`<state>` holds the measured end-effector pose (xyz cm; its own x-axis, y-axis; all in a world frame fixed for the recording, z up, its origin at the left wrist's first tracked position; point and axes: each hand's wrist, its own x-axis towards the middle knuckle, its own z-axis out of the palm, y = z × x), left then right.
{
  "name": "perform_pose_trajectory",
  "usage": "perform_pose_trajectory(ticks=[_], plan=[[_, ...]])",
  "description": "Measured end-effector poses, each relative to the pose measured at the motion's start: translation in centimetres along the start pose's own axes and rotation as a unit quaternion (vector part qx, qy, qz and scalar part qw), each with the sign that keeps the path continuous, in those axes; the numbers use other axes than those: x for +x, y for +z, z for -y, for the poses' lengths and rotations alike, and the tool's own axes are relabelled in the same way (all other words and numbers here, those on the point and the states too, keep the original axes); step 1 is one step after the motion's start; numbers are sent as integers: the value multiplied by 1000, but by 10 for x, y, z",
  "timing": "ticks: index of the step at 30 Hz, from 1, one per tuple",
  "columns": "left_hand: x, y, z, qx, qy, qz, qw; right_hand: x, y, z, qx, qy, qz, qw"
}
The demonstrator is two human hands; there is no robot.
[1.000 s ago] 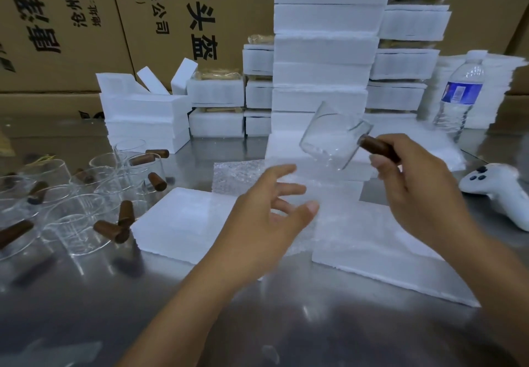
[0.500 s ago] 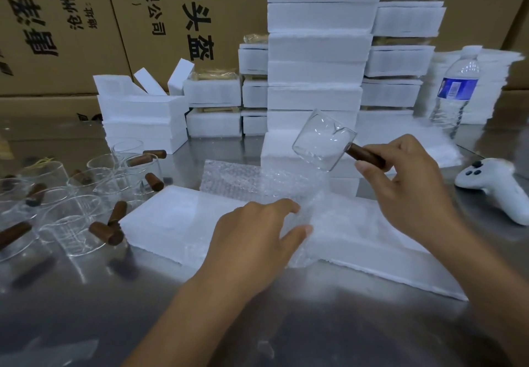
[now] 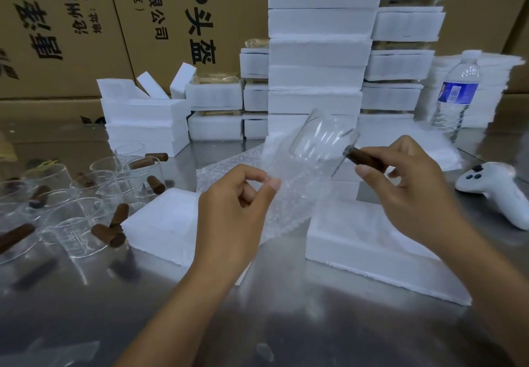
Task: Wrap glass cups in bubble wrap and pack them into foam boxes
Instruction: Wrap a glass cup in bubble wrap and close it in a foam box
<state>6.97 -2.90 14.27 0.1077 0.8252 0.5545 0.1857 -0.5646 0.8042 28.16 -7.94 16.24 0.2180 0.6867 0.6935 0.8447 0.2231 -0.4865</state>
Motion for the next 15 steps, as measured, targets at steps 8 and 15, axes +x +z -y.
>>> perform_pose_trajectory(ticks=[8, 15], plan=[[-2, -3, -7, 24, 86, -63, 994, -4, -3, -1, -147, -24, 34, 988], [-2, -4, -9, 84, 222, -43, 970, -6, -2, 6, -155, -46, 46, 986]])
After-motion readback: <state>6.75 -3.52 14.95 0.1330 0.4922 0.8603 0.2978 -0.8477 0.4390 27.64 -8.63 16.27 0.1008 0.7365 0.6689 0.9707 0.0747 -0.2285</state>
